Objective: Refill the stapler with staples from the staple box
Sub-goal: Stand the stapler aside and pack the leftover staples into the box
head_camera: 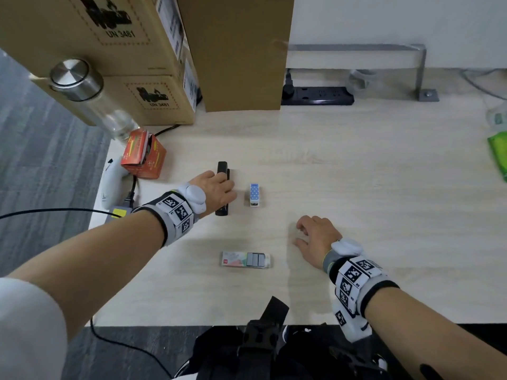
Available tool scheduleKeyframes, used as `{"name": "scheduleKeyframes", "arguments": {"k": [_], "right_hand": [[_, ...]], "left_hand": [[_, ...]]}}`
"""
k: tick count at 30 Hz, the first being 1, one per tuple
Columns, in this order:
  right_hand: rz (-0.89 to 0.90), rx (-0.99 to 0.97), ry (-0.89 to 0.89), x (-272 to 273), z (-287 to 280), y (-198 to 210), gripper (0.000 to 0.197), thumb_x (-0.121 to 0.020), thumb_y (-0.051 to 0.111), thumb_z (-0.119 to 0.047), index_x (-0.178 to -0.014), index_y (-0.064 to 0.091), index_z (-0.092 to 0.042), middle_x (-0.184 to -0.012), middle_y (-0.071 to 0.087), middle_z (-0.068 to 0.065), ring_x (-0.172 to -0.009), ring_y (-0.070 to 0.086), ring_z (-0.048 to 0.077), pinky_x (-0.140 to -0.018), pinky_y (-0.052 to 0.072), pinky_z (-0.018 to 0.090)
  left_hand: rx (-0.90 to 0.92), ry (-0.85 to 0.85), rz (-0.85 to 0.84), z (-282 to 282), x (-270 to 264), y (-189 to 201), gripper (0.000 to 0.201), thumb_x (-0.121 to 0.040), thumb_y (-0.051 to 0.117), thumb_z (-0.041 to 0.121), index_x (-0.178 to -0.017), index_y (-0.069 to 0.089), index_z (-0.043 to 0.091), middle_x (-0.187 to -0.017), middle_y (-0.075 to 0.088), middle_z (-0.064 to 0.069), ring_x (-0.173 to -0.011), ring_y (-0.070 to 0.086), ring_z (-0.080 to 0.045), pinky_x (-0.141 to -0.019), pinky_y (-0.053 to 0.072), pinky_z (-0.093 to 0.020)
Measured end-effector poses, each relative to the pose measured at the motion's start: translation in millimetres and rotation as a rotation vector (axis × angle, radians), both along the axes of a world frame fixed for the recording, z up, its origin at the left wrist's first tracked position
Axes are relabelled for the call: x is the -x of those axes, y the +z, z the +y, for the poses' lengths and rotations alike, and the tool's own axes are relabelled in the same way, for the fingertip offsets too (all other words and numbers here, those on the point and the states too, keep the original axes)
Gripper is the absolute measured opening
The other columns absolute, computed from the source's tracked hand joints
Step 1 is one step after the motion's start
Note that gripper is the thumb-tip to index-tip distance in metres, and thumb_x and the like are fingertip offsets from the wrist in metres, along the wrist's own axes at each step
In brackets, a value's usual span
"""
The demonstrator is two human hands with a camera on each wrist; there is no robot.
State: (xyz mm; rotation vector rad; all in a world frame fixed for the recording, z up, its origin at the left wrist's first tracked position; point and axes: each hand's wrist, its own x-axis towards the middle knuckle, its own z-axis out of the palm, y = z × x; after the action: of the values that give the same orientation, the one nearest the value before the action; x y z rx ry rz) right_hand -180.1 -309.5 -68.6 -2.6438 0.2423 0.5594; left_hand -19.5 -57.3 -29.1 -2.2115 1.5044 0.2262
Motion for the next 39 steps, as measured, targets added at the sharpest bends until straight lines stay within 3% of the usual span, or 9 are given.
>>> {"name": "scheduleKeyframes", "arguments": {"k": [7, 12, 16, 18, 21, 26, 32, 36, 39], "right_hand": [[0.007, -0.006, -0.018, -1, 1, 2, 0.025, -0.085, 0.058, -0.034, -0.106, 0.048, -0.023, -0.099, 0.056, -0.001, -0.096, 0.048, 0.02, -0.078, 0.047, 0.035], [-0.012, -0.013, -0.027, 0, 1, 2, 0.026, -0.085, 0.058, -0.033, -0.106, 0.049, -0.022, -0.099, 0.058, 0.0, -0.096, 0.048, 0.021, -0.077, 0.046, 0.034], [-0.042, -0.017, -0.02, 2, 2, 2, 0.028, -0.086, 0.058, -0.033, -0.109, 0.048, -0.022, -0.1, 0.059, 0.0, -0.096, 0.049, 0.021, -0.076, 0.047, 0.035], [-0.043, -0.021, -0.014, 4, 2, 1, 0.028, -0.086, 0.058, -0.033, -0.109, 0.048, -0.023, -0.099, 0.058, 0.0, -0.094, 0.049, 0.021, -0.073, 0.045, 0.032], [-0.045, -0.033, -0.016, 9, 1, 2, 0.029, -0.086, 0.058, -0.032, -0.111, 0.047, -0.023, -0.098, 0.058, -0.001, -0.094, 0.049, 0.021, -0.074, 0.045, 0.032], [-0.103, -0.088, -0.024, 13, 9, 5, 0.031, -0.086, 0.06, -0.032, -0.113, 0.05, -0.023, -0.099, 0.061, -0.001, -0.096, 0.051, 0.02, -0.076, 0.044, 0.03], [-0.206, -0.156, 0.03, -20, 27, 14, 0.039, -0.084, 0.062, -0.032, -0.12, 0.054, -0.02, -0.1, 0.063, 0.002, -0.095, 0.053, 0.024, -0.076, 0.041, 0.03], [-0.128, -0.17, 0.14, -23, 62, 16, 0.026, -0.084, 0.062, -0.03, -0.108, 0.063, -0.02, -0.097, 0.062, 0.005, -0.093, 0.054, 0.026, -0.072, 0.038, 0.029], [-0.086, -0.162, 0.146, -20, 62, 17, 0.019, -0.085, 0.061, -0.029, -0.101, 0.066, -0.021, -0.093, 0.061, 0.004, -0.091, 0.053, 0.026, -0.069, 0.035, 0.029]], "left_hand": [[0.144, 0.071, 0.004, 8, 3, -4, 0.035, -0.067, 0.053, 0.003, -0.099, 0.056, 0.017, -0.107, 0.062, -0.005, -0.091, 0.058, -0.028, -0.067, 0.048, -0.036], [0.394, 0.3, 0.205, -8, 11, -3, 0.054, -0.069, 0.061, -0.002, -0.118, 0.048, 0.018, -0.124, 0.052, -0.009, -0.109, 0.05, -0.032, -0.087, 0.041, -0.041], [0.139, 0.305, 0.255, -40, 16, -6, 0.081, -0.074, 0.06, 0.001, -0.141, 0.021, 0.025, -0.151, 0.018, -0.006, -0.136, 0.02, -0.029, -0.106, 0.026, -0.041], [0.049, 0.296, 0.251, -53, 15, -10, 0.08, -0.078, 0.059, 0.003, -0.142, 0.017, 0.026, -0.155, 0.008, -0.005, -0.14, 0.011, -0.028, -0.109, 0.022, -0.042], [0.032, 0.273, 0.213, -59, 12, -19, 0.058, -0.083, 0.057, 0.01, -0.133, 0.032, 0.024, -0.15, 0.023, -0.005, -0.136, 0.019, -0.027, -0.108, 0.026, -0.043], [0.234, 0.258, 0.194, -56, 20, -23, 0.023, -0.089, 0.052, 0.023, -0.112, 0.05, 0.022, -0.117, 0.056, -0.001, -0.113, 0.044, -0.025, -0.085, 0.038, -0.037], [0.269, 0.31, 0.351, -62, 52, -13, 0.028, -0.092, 0.045, 0.04, -0.108, 0.054, 0.019, -0.106, 0.059, -0.002, -0.095, 0.053, -0.024, -0.077, 0.043, -0.036], [0.346, 0.499, 0.516, -24, 78, -10, 0.028, -0.091, 0.048, 0.04, -0.105, 0.06, 0.019, -0.099, 0.061, -0.002, -0.09, 0.054, -0.024, -0.076, 0.047, -0.039], [0.448, 0.572, 0.572, -21, 86, -16, 0.02, -0.088, 0.052, 0.038, -0.093, 0.062, 0.021, -0.09, 0.061, 0.0, -0.081, 0.055, -0.024, -0.07, 0.05, -0.041]]}}
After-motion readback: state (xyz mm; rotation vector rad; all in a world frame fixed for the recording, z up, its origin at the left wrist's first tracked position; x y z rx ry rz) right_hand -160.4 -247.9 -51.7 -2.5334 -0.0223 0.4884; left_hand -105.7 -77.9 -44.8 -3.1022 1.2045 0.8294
